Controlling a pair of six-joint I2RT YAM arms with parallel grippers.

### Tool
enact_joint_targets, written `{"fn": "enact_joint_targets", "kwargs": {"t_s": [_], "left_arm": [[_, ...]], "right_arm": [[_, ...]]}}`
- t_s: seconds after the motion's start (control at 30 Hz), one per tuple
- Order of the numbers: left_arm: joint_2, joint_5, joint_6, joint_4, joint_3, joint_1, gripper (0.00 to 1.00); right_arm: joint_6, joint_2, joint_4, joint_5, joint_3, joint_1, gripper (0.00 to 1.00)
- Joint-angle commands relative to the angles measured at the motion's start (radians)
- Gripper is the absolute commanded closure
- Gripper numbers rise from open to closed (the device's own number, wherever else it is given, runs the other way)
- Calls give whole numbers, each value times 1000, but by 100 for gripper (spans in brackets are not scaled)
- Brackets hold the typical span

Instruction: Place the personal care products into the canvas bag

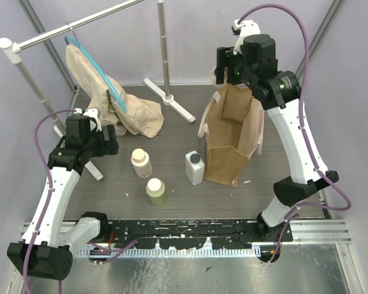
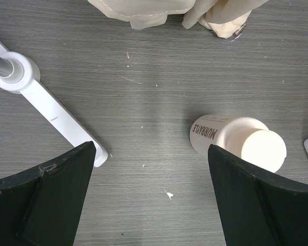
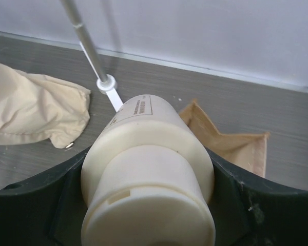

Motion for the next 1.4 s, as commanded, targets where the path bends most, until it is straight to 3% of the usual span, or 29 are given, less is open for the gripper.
{"fn": "enact_joint_targets", "kwargs": {"t_s": [0.0, 0.43, 0.77, 1.17, 1.37], "left_arm": [[1, 23, -10, 28, -16, 2, 2], [-14, 18, -9, 13, -15, 2, 2], [-12, 10, -6, 1, -1, 2, 2], [6, 8, -9, -3, 14, 2, 2], [3, -5, -11, -13, 10, 2, 2]], "right_arm": [[26, -71, 96, -10, -91, -51, 100], [30, -124, 223, -56, -511, -164, 100], [34, -114, 434, -84, -801, -211, 100], [-16, -9, 559, -74, -831, -212, 100], [-33, 80, 521, -49, -786, -212, 99]]}}
